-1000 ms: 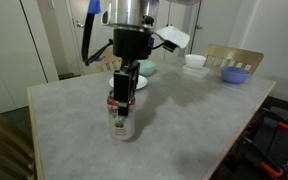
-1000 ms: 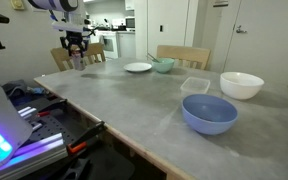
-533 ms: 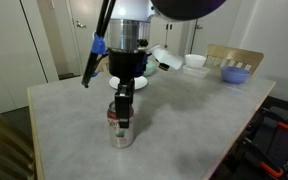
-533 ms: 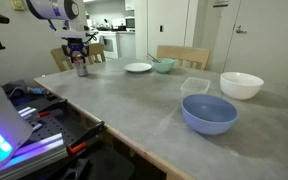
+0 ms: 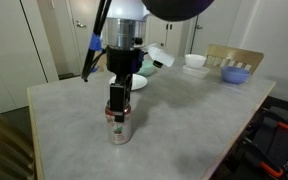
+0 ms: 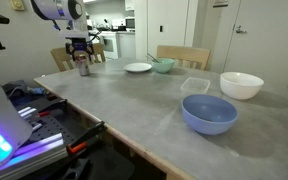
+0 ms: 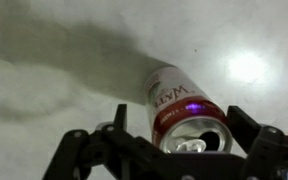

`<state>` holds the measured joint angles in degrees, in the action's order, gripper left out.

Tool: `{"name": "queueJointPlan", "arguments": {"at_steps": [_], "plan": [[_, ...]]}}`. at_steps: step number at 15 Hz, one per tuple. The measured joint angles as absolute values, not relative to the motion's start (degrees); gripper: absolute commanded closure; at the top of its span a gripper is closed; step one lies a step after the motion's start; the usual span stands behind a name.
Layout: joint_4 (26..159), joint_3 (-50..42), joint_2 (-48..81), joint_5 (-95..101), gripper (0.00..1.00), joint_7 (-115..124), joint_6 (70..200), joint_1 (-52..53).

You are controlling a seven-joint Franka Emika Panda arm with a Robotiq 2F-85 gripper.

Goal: Move the can from left to right.

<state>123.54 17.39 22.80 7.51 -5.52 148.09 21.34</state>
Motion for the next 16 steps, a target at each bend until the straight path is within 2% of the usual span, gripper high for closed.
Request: {"name": "queueJointPlan", "arguments": {"at_steps": [10,16], "plan": [[124.63,17.16,12.76,2.56,0.0,-3.76,138.38,17.94],[131.83,16.91,4.99,-3.22,0.0,-3.75,136.23,16.06]]}}
